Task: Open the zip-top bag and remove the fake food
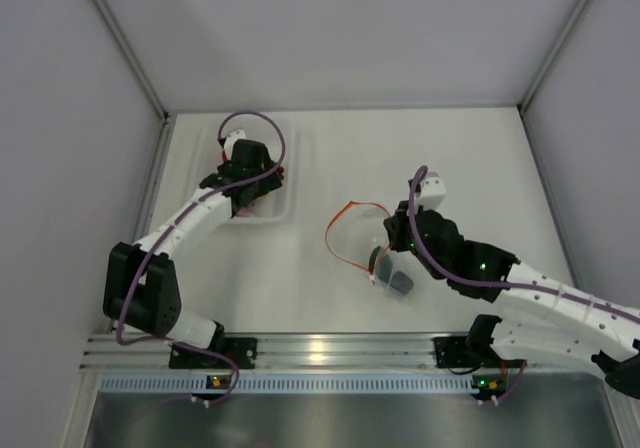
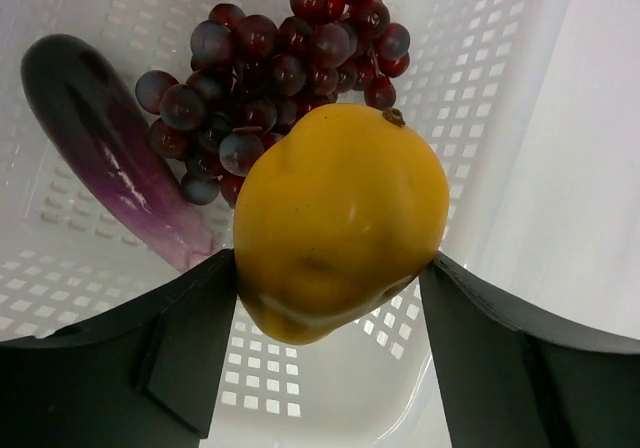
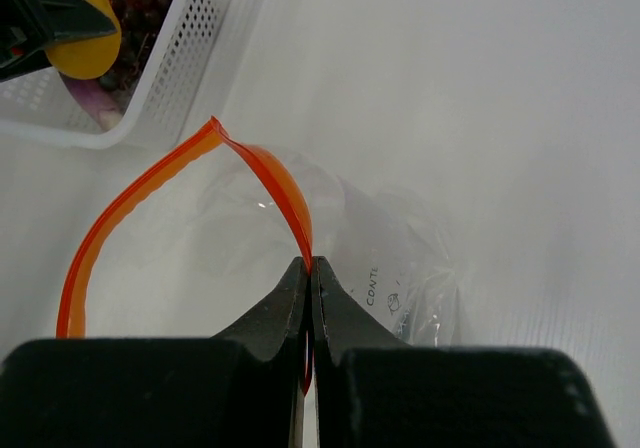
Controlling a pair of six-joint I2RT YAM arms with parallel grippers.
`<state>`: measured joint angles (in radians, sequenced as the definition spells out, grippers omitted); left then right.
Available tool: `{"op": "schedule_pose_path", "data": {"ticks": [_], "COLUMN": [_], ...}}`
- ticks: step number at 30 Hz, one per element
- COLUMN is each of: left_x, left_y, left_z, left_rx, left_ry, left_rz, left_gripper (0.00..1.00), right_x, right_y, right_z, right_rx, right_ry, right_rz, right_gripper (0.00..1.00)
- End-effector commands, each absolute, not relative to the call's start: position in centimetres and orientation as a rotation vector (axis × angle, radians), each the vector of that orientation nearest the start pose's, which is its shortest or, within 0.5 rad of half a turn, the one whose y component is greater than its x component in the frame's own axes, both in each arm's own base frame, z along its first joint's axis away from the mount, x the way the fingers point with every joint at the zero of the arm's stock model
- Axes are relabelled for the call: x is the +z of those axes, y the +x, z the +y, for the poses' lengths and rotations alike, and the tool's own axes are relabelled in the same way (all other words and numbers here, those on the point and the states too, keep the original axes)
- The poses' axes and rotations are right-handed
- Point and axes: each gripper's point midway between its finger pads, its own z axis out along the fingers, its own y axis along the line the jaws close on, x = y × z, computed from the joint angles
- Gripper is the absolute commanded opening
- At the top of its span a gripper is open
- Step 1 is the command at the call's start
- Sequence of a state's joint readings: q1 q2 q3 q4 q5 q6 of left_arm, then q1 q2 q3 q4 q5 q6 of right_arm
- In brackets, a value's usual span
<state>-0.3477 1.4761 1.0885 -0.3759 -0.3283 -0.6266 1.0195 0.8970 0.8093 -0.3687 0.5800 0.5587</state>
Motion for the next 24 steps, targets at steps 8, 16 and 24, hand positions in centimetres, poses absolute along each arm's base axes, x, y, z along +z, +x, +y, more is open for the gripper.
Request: {"op": "schedule_pose_path", "data": {"ticks": [8,16,24], "left_x": [18.3,23.8,29.3], "left_y": [36.8,33.9,28.7], "left_z": [-10.6,-14.6,-23.7], "left_rx": [-0.227,-0.561,-0.871], "left_ry": [-0.427,-0.247,0.077], "left_rz": [2.156,2.093,2.037], "left_gripper": [0.98,0.98,0.95], "right_x": [23.8,24.7,25.3], "right_y": [22.2,22.3,22.6], "right_z": [23.0,23.5,24.0], "right_rx": [0.505,0.517,0.539], "right_ry": [-0.132,-0.143,-0.103], "right_rz": [1.945,1.939,1.924], "right_gripper": [0.0,0.0,0.0]}}
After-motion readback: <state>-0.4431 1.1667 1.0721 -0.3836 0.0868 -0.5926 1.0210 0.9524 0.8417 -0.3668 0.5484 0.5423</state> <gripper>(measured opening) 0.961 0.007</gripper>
